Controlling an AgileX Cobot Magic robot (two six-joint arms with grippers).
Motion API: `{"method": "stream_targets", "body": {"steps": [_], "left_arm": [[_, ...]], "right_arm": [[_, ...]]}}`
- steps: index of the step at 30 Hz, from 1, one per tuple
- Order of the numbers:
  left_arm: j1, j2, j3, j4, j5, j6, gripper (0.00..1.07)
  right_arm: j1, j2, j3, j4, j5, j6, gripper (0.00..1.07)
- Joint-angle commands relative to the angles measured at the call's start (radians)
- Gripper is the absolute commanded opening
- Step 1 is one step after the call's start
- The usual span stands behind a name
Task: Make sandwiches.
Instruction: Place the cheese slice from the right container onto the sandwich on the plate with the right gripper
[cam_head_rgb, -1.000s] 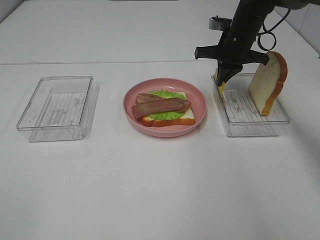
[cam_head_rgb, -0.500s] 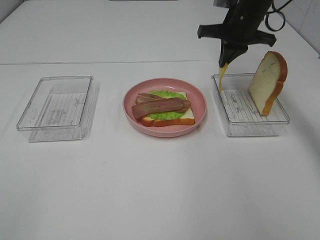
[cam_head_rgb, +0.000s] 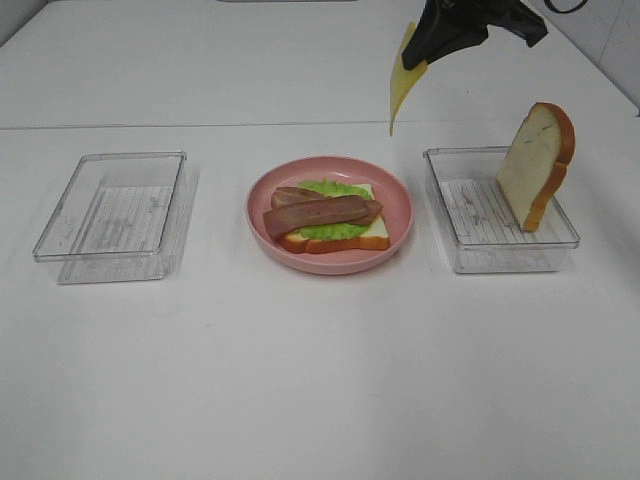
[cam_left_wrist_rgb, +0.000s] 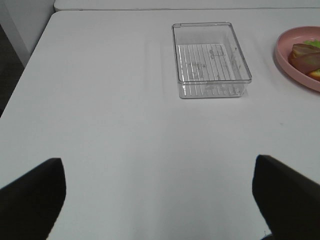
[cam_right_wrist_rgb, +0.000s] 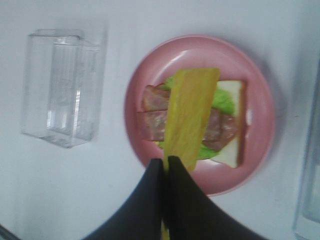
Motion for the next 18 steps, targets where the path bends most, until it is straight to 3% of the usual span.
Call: {"method": "stream_targets", "body": {"steps": [1, 2, 4, 6, 12, 18], "left_arm": [[0.004, -0.017, 0.000, -0.008, -0.006, 0.000, 0.95], [0.004, -0.017, 0.000, -0.008, -0.006, 0.000, 0.95], [0.004, -0.017, 0.000, -0.008, -0.006, 0.000, 0.95], [0.004, -0.017, 0.000, -0.008, -0.006, 0.000, 0.95], [0.004, -0.017, 0.000, -0.008, -0.006, 0.000, 0.95], [0.004, -0.017, 0.000, -0.008, -0.006, 0.000, 0.95]], "right_arm": [[0.001, -0.028, 0.051, 0.079, -0.048, -0.067, 0.00], [0.004, -0.044, 0.107, 0.192, -0.065, -0.130, 0.00], [0.005, -0.045, 0.127, 0.240, -0.066, -0.159, 0.00], [0.030, -0.036, 0.197, 0.418, -0.097, -0.295, 0.00], [0.105, 0.039, 0.197, 0.535, -0.123, -0.393, 0.00], [0.144, 0.115, 0.195, 0.572, -0.167, -0.409, 0.00]]}}
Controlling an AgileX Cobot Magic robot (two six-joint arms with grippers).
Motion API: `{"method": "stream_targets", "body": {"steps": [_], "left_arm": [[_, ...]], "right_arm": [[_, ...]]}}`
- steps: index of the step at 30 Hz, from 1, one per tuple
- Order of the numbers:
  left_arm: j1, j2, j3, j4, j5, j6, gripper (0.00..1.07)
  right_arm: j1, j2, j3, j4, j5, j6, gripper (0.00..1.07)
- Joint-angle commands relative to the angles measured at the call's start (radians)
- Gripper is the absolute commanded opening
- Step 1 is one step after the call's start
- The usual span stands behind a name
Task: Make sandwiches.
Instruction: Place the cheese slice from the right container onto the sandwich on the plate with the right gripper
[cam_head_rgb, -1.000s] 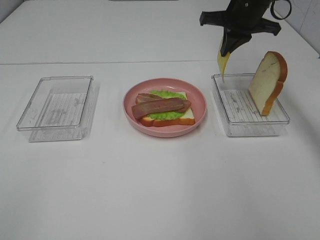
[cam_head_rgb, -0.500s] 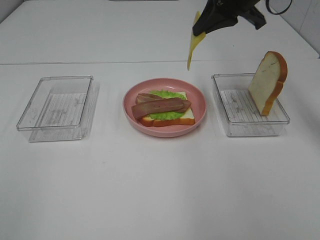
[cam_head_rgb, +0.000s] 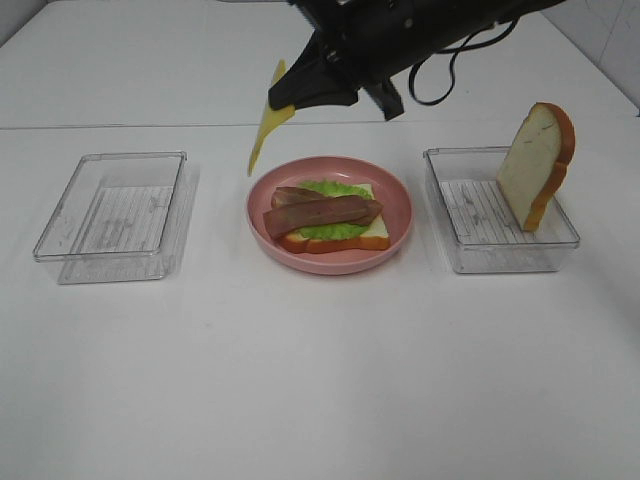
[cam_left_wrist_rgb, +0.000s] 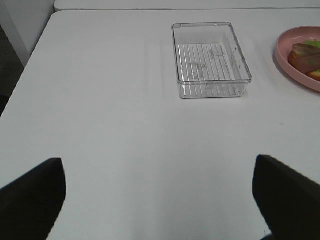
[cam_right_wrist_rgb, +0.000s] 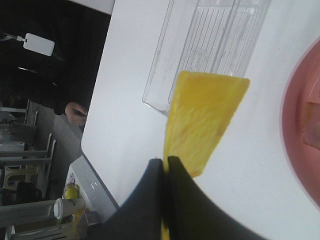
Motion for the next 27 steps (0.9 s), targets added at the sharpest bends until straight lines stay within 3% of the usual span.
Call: {"method": "stream_targets", "body": {"steps": [1, 11, 18, 27], "left_arm": [[0.004, -0.017, 0.000, -0.007, -0.006, 0.000, 0.95], [0.004, -0.017, 0.000, -0.007, -0.006, 0.000, 0.95], [0.004, -0.017, 0.000, -0.007, -0.006, 0.000, 0.95], [0.004, -0.017, 0.000, -0.007, -0.006, 0.000, 0.95]], "right_arm": [[0.012, 0.046, 0.003, 0.029, -0.045, -0.028, 0.00], [0.015, 0.165, -0.107, 0.008, -0.055, -0.026, 0.00], [0.007, 0.169, -0.117, -0.180, -0.111, 0.054, 0.00], [0.007, 0.172, -0.117, -0.280, -0.131, 0.098, 0.00]]}}
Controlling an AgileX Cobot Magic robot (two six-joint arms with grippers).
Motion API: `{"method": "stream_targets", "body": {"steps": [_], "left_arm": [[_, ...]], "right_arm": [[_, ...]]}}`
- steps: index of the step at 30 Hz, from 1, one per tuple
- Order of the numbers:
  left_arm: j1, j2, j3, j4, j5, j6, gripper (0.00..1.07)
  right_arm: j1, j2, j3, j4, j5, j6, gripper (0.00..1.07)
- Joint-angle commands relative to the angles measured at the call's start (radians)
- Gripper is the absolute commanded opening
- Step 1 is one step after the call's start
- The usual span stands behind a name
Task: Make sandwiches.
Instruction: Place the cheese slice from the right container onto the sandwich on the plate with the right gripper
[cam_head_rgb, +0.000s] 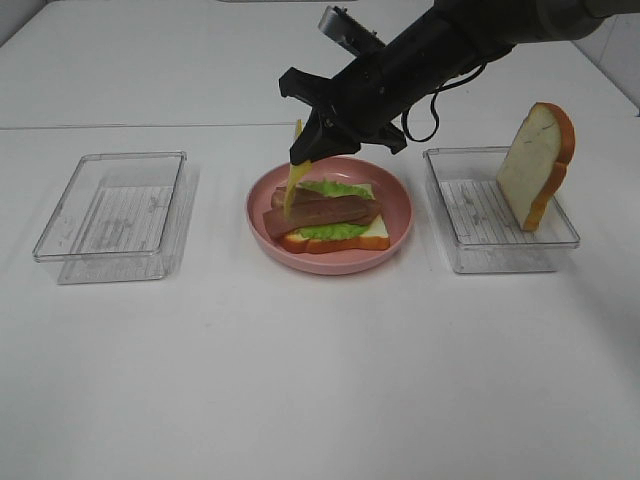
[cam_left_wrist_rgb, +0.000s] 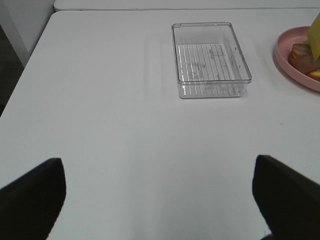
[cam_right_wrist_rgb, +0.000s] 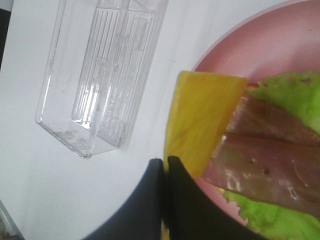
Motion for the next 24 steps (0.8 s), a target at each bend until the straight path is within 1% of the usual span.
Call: {"method": "stream_targets", "body": {"steps": [1, 6, 8, 9, 10, 11, 12, 14, 16, 17, 19, 22, 24], "left_arm": [[0.004, -0.017, 0.000, -0.007, -0.006, 0.000, 0.95], [0.004, -0.017, 0.000, -0.007, -0.006, 0.000, 0.95], [0.004, -0.017, 0.000, -0.007, -0.006, 0.000, 0.95], [0.004, -0.017, 0.000, -0.007, -0.006, 0.000, 0.95], [0.004, -0.017, 0.000, -0.007, -0.006, 0.000, 0.95], [0.004, -0.017, 0.000, -0.007, -0.006, 0.000, 0.95], [0.004, -0.017, 0.000, -0.007, -0.006, 0.000, 0.95], [0.004, -0.017, 0.000, -0.007, -0.006, 0.000, 0.95], [0.004, -0.017, 0.000, -0.007, -0.006, 0.000, 0.95], [0.004, -0.017, 0.000, -0.007, -0.006, 0.000, 0.95], [0.004, -0.017, 0.000, -0.007, -0.006, 0.000, 0.95], [0.004, -0.017, 0.000, -0.007, -0.006, 0.000, 0.95], [0.004, -0.017, 0.000, -0.007, -0.006, 0.000, 0.95]], "right_arm": [[-0.005, 0.003, -0.006, -0.041, -0.016, 0.019, 0.00], [-0.005, 0.003, -0.006, -0.102, -0.021, 0.028, 0.00], [-0.005, 0.003, -0.006, -0.154, -0.022, 0.057, 0.00], [-0.005, 0.003, -0.006, -0.154, -0.022, 0.057, 0.00], [-0.005, 0.003, -0.006, -0.189, -0.026, 0.080, 0.00], [-0.005, 0.003, -0.006, -0.189, -0.026, 0.080, 0.00], [-0.005, 0.003, -0.006, -0.228, -0.032, 0.096, 0.00], [-0.005, 0.003, -0.006, -0.250, -0.032, 0.104, 0.00], [-0.005, 0.003, -0.006, -0.311, -0.032, 0.129, 0.00], [-0.005, 0.003, -0.006, -0.311, -0.032, 0.129, 0.00], [-0.005, 0.002, -0.006, -0.371, -0.032, 0.160, 0.00], [-0.005, 0.002, -0.007, -0.381, -0.032, 0.160, 0.00], [-0.005, 0.002, -0.012, -0.407, -0.030, 0.160, 0.04]]}}
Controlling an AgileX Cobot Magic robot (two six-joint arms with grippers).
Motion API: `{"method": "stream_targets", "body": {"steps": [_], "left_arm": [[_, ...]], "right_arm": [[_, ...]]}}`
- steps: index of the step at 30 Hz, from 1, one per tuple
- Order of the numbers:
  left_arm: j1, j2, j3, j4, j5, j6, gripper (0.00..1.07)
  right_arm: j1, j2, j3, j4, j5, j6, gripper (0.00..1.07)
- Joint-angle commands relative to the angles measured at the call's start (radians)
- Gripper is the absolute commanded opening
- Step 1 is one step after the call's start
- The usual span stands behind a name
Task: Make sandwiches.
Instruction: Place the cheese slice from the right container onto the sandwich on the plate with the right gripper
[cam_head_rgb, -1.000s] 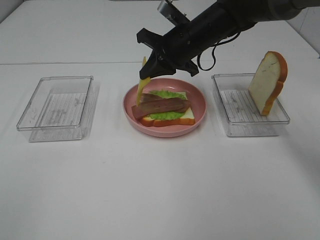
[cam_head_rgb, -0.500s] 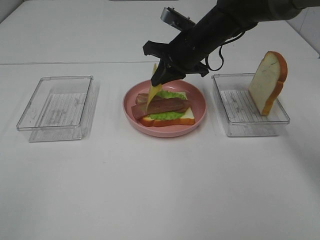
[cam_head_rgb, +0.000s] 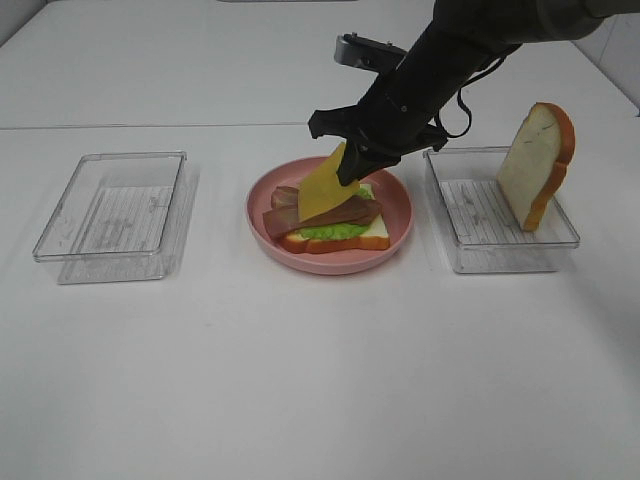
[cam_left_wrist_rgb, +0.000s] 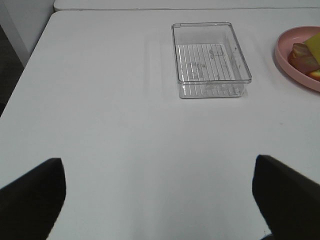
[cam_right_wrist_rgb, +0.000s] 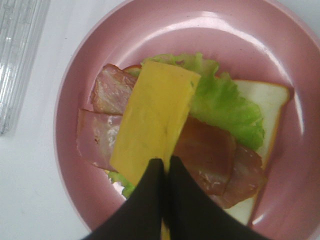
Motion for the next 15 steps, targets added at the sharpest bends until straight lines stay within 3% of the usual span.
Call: {"method": "stream_targets", "body": {"steps": [1, 4, 5, 6, 8, 9, 11, 14, 15], "left_arm": [[0.004, -0.017, 0.000, -0.007, -0.006, 0.000, 0.95], [0.004, -0.017, 0.000, -0.007, -0.006, 0.000, 0.95], [0.004, -0.017, 0.000, -0.007, -0.006, 0.000, 0.95], [0.004, -0.017, 0.000, -0.007, -0.006, 0.000, 0.95], [0.004, -0.017, 0.000, -0.007, -0.006, 0.000, 0.95], [0.004, -0.017, 0.000, -0.007, -0.006, 0.000, 0.95], [0.004, -0.017, 0.000, -0.007, -0.006, 0.000, 0.95], [0.004, -0.017, 0.000, -0.007, -0.006, 0.000, 0.95], [0.004, -0.017, 0.000, -0.007, -0.006, 0.000, 0.95]], "right_arm": [[-0.005, 0.002, -0.012, -0.026, -0.003, 0.007, 0.04], [-0.005, 0.002, -0.013, -0.030, 0.001, 0.007, 0.13], [-0.005, 0.002, -0.013, -0.032, 0.003, 0.007, 0.22], [-0.005, 0.002, -0.013, -0.032, 0.003, 0.007, 0.22], [-0.005, 0.002, -0.013, -0.037, 0.008, 0.012, 0.39], [-0.005, 0.002, -0.013, -0.037, 0.008, 0.012, 0.39], [-0.005, -0.004, -0.015, -0.036, 0.005, 0.027, 0.74], [-0.003, -0.004, -0.018, -0.040, 0.008, 0.024, 0.80], [-0.003, -0.007, -0.030, -0.054, 0.015, 0.022, 0.91]]}}
